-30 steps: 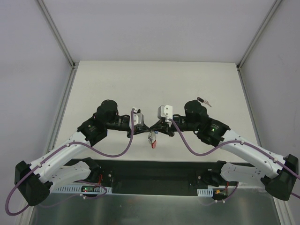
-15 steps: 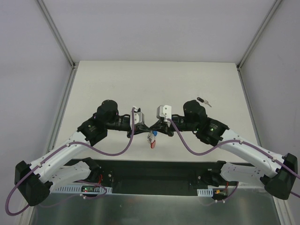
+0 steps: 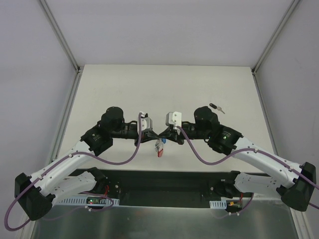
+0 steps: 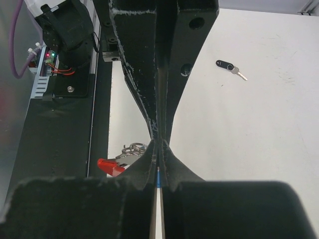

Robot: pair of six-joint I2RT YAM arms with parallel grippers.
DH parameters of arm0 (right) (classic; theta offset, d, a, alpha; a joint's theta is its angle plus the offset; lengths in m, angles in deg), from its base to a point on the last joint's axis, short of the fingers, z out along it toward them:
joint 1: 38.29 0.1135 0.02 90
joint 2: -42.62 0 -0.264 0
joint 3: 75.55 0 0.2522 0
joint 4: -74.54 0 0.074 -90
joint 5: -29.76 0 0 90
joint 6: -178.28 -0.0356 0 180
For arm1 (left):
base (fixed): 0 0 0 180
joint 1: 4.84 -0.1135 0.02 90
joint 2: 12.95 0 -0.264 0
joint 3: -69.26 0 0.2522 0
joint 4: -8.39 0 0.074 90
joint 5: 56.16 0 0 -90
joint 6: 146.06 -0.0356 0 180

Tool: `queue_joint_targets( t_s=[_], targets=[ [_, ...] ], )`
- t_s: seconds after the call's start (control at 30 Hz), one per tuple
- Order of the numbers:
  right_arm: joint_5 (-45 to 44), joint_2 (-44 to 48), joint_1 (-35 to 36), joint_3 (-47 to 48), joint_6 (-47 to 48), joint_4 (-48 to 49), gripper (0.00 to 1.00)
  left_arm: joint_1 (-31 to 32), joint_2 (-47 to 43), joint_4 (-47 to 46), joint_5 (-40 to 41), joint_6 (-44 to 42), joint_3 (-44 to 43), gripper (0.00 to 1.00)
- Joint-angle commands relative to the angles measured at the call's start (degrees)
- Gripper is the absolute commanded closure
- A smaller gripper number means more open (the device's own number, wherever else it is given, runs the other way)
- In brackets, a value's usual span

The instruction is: Put the keys on the keyring

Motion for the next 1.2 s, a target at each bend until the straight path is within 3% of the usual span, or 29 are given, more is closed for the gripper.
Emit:
queue_joint_targets(
  t_s=[0.0,0.47,0.87,1.17],
  targets=[
    [-0.27,-1.03,0.65,2.07,0.68,-0.07,0.99,0.34,-3.11,-7.14,0.46,1.56,-0.02,1.00],
    [-5.53,-1.83,1.00,0.49,-2.31,2.21,0.99,0.42,-5.23,-11.80,1.77,2.80,2.79,1.00],
    [-15.03,2.56,-1.19,-4.96,-11.18,8.45,0.99,0.42,-8.83,-17.86,5.99,3.76,6.66,1.00],
    [-13.54,3.53,-3.48,-6.19,-14.88,10.91,0.99,0.42,-8.66,-18.83,5.56,3.94,7.27,1.00]
  ],
)
